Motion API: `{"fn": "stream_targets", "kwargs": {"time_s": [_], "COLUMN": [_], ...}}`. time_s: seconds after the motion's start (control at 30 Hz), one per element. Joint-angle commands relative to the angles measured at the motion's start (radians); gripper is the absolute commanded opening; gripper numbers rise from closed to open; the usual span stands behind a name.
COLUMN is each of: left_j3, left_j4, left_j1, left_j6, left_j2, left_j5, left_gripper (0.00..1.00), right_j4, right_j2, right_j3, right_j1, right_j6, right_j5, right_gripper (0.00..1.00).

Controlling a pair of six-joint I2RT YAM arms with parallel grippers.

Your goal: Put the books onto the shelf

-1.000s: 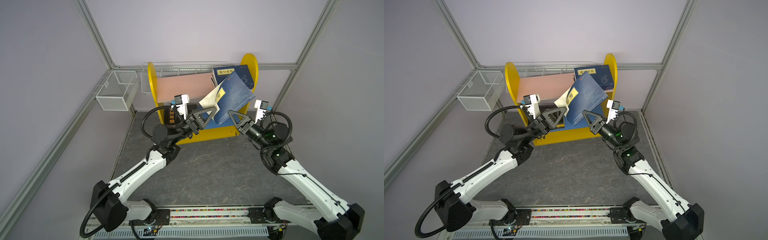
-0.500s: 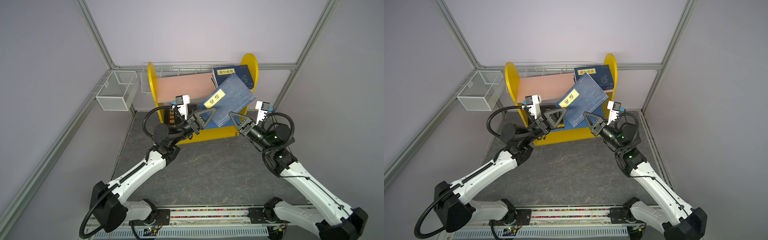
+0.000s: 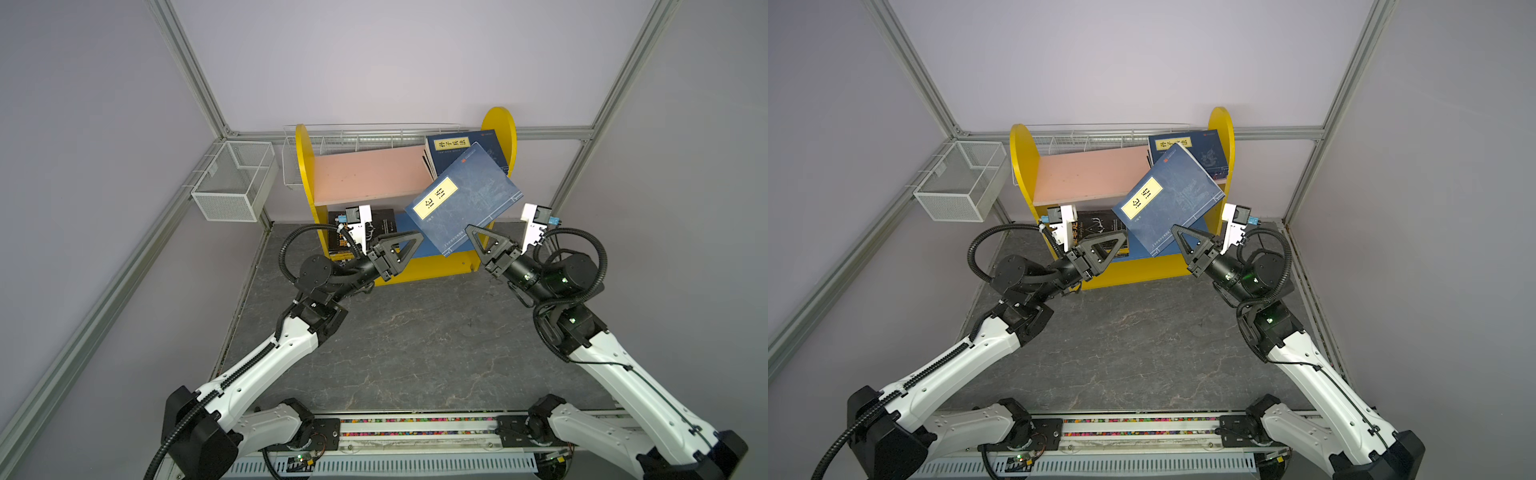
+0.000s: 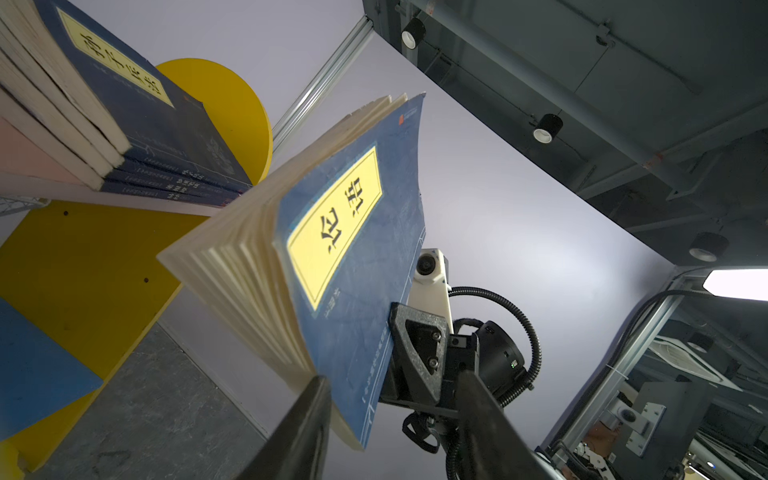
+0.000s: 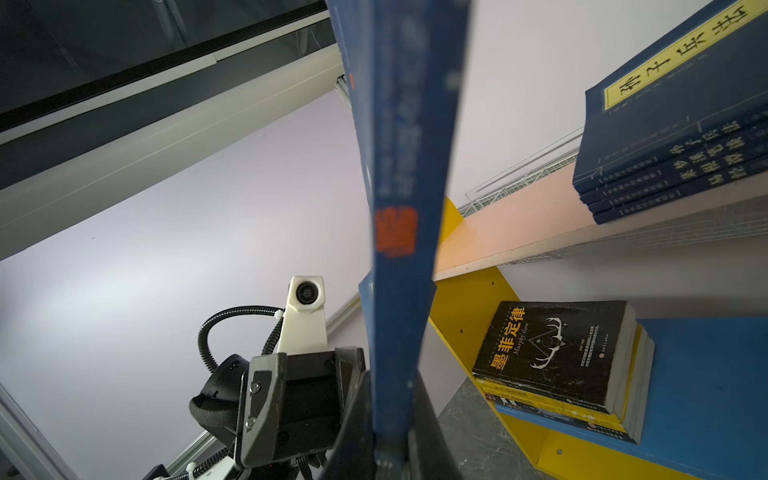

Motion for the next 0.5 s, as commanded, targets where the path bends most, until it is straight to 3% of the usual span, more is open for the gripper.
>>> {"fn": "stream_targets", "kwargs": {"time_s": [0.0,0.23,0.47], "left_j3": [-0.003,-0.018,-0.002], "left_j4": [0.024,0.094,0.185], "left_j1": [0.003,0.003,0.003], "left_j6": [-0.013,-0.034,-0.061], "left_j2": [0.020,0.046,0.093], "left_j5": [0.032,0.037,0.039], "left_gripper": [0.58,0.62,0.58], "right_j4": [0.125,0.179,0.234], "right_j2": [0.002,0.023,0.059], "right_j3": [0.036,0.022,-0.005], "right_j1": [0.006,0.017,0.046], "right_j6": [0.028,0.078,0.130], "right_j5": [-0.032,-0.036,-0.018], "right_gripper": [0.08,0.08,0.08]}}
